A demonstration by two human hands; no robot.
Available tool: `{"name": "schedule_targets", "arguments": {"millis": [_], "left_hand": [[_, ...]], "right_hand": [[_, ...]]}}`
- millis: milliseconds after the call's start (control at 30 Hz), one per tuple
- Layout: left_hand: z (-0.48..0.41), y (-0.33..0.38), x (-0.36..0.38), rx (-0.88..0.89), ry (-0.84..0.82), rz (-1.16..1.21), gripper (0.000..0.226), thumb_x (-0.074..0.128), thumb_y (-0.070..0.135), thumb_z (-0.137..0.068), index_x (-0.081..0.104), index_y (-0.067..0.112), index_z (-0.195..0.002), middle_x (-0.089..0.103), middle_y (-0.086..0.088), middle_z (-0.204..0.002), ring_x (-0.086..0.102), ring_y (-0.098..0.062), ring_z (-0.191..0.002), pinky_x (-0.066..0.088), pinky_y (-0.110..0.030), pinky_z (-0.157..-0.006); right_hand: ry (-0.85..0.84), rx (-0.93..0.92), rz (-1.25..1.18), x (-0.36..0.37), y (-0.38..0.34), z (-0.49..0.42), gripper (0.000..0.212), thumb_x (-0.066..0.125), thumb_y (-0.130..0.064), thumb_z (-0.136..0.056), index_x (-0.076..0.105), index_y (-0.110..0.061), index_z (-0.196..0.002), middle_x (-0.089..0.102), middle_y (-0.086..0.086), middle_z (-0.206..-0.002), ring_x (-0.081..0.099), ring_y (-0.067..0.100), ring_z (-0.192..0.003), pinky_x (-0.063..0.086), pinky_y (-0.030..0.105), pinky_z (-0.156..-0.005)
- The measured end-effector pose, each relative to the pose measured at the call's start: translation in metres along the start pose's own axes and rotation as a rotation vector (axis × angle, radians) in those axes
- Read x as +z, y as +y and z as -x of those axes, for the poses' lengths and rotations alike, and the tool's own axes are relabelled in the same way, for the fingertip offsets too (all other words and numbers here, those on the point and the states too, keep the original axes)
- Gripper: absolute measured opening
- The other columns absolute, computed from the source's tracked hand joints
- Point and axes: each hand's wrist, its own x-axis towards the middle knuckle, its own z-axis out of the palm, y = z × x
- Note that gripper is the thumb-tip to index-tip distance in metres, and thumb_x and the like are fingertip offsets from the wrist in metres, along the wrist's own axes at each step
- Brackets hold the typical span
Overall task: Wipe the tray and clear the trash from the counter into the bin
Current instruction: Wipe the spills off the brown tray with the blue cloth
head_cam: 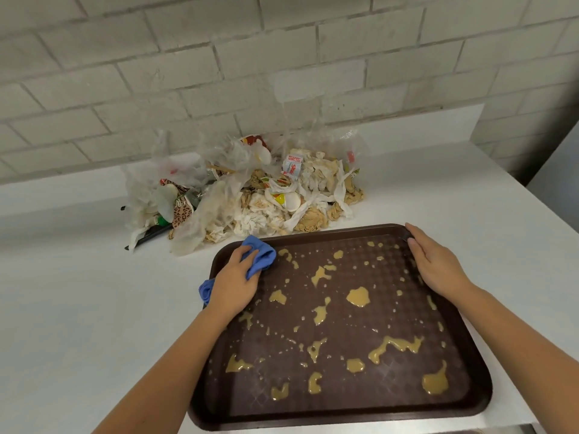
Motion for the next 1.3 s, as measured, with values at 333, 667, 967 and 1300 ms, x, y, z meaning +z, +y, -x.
{"name": "schedule_targets", "arguments": {"millis": [333,667,967,1300], "left_hand": [[-0.016,0.009,0.009,0.207,-0.088,0.046,0.046,0.052,0.019,-0.094,0.044,0.018,-0.14,0.033,0.003,-0.147,0.045,-0.016,-0.127,0.026,-0.013,-0.098],[-0.036,0.061,0.032,0.419,-0.233,0.022,0.056,0.048,0.024,-0.095,0.029,0.02,-0.147,0.027,0.005,-0.151,0.045,-0.018,-0.125,0.032,-0.019,-0.097],[-0.056,0.124,0.061,0.54,-0.294,0.049,0.059,0.049,0.026,-0.095,0.025,0.016,-0.148,0.026,0.002,-0.153,0.037,-0.018,-0.133,0.027,-0.019,-0.104],[-0.076,0.172,0.092,0.603,-0.327,0.088,0.055,0.048,0.021,-0.096,0.029,0.014,-0.147,0.028,-0.002,-0.154,0.023,-0.015,-0.143,0.008,-0.015,-0.112]], "right_hand": [[0.012,0.004,-0.064,0.001,0.005,-0.001,0.046,0.024,-0.033,-0.103,0.03,-0.021,-0.147,0.041,0.001,-0.148,0.039,0.024,-0.135,0.026,0.025,-0.106],[0.015,-0.009,-0.065,0.0,0.009,-0.005,0.046,0.023,-0.032,-0.103,0.03,-0.021,-0.147,0.043,0.003,-0.147,0.041,0.024,-0.133,0.027,0.024,-0.106],[0.039,-0.003,-0.135,0.003,0.021,-0.011,0.045,0.024,-0.032,-0.103,0.033,-0.023,-0.146,0.043,0.0,-0.146,0.042,0.02,-0.133,0.025,0.019,-0.103],[0.067,-0.009,-0.27,0.008,0.03,-0.015,0.041,0.027,-0.019,-0.104,0.038,-0.019,-0.143,0.048,0.001,-0.142,0.046,0.016,-0.129,0.029,0.018,-0.102]]}}
